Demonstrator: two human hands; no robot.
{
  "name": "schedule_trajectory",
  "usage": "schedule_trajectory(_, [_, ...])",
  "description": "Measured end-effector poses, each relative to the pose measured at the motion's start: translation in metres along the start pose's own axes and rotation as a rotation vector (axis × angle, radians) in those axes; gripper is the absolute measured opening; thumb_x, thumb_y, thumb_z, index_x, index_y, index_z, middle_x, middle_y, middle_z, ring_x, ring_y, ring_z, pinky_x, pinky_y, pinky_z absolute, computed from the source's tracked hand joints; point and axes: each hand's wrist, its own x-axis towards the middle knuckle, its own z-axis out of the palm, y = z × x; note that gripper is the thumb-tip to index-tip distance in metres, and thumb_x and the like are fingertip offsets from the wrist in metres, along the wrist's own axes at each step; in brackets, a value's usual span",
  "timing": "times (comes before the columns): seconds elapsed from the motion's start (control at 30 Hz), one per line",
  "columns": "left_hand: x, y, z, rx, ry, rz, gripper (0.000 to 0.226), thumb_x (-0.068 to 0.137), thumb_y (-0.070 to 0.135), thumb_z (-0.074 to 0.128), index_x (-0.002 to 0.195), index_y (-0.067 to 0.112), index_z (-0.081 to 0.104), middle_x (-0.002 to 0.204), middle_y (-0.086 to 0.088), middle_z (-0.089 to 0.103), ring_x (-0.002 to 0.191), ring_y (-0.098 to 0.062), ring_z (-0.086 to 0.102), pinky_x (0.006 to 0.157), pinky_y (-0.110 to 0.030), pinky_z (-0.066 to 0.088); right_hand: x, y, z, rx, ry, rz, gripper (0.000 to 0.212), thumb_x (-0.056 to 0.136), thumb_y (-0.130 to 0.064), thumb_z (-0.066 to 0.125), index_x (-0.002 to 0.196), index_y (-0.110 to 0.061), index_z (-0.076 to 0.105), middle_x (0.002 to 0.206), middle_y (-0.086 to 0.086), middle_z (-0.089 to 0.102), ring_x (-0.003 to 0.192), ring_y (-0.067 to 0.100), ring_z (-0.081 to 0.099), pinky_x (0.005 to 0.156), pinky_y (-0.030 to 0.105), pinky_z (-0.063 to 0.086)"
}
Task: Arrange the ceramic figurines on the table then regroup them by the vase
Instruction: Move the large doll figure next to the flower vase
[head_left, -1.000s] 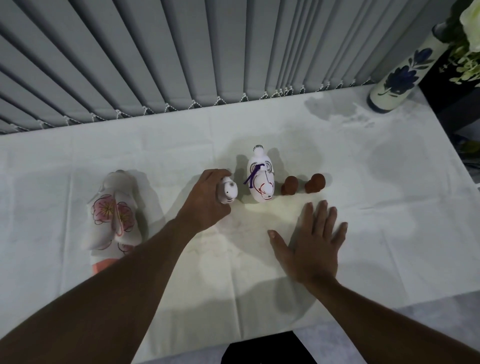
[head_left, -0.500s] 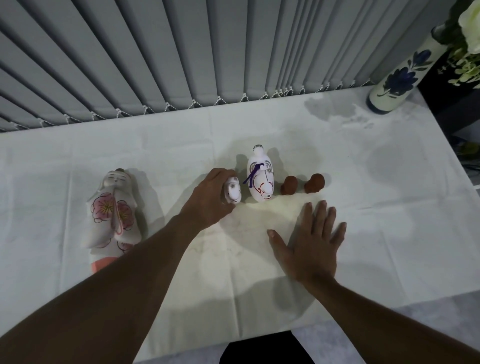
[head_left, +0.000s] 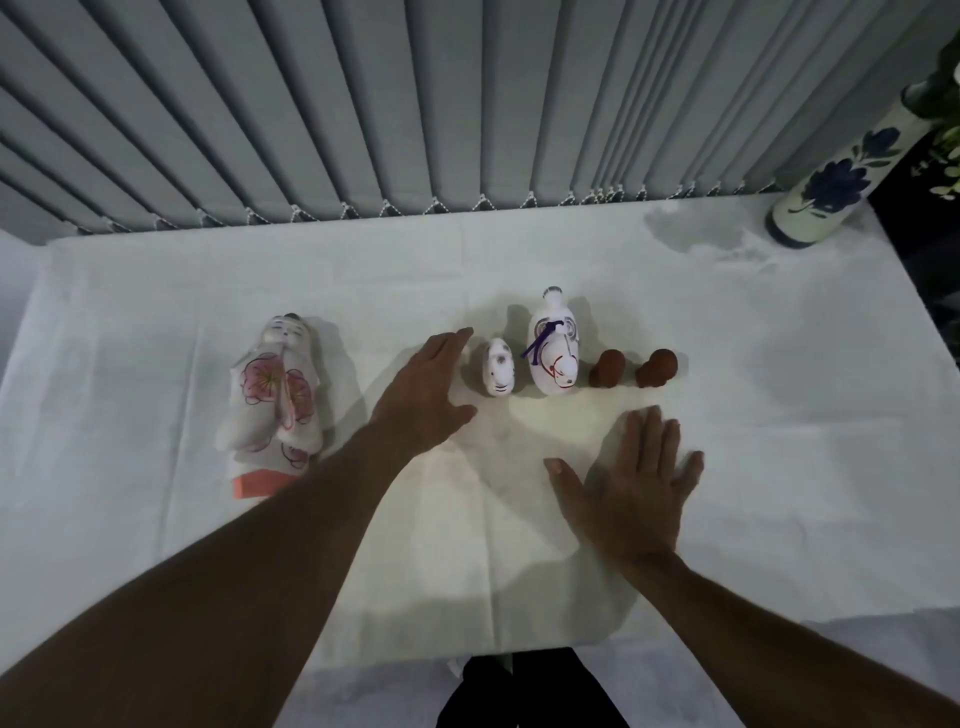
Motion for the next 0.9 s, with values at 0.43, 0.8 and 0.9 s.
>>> schedule_trajectory(0.43, [-0.071, -0.068, -0.072, 0.39, 0.477, -0.491, 0.093, 0.07, 0.048, 0.076, 0.142, 0.006, 0.036, 0.146, -0.022, 0.039, 0.141, -0.046, 0.031, 0.117, -0.052, 0.023, -0.021, -0.036, 0.018, -0.069, -0.073, -0.067, 0.117, 0.085, -0.091, 0.028, 0.163, -0.005, 0.015, 0.174, 0.024, 0.007, 0.161, 0.043, 0.002, 0.125, 0.071, 0.004])
schedule_trajectory(0.8, [-0.064, -0.063, -0.081, -0.114, 0.383, -0.808, 0.091, 0.058, 0.045, 0.086, 0.128, 0.009, 0.042, 0.125, -0.013, 0.05, 0.115, -0.039, 0.056, 0.097, -0.05, 0.049, -0.024, -0.04, 0.018, -0.047, -0.052, -0.068, 0.115, 0.083, -0.089, 0.032, 0.162, -0.006, 0.019, 0.173, 0.024, 0.012, 0.161, 0.043, 0.005, 0.125, 0.07, 0.005])
schedule_trajectory(0.9, [-0.052, -0.045, -0.08, -0.21, 0.512, -0.644, 0.092, 0.058, 0.04, 0.086, 0.133, 0.01, 0.041, 0.127, -0.01, 0.05, 0.113, -0.034, 0.057, 0.098, -0.05, 0.049, -0.023, -0.04, 0.017, -0.048, -0.056, -0.062, 0.116, 0.083, -0.09, 0.031, 0.162, -0.007, 0.019, 0.173, 0.023, 0.012, 0.161, 0.042, 0.005, 0.126, 0.07, 0.005])
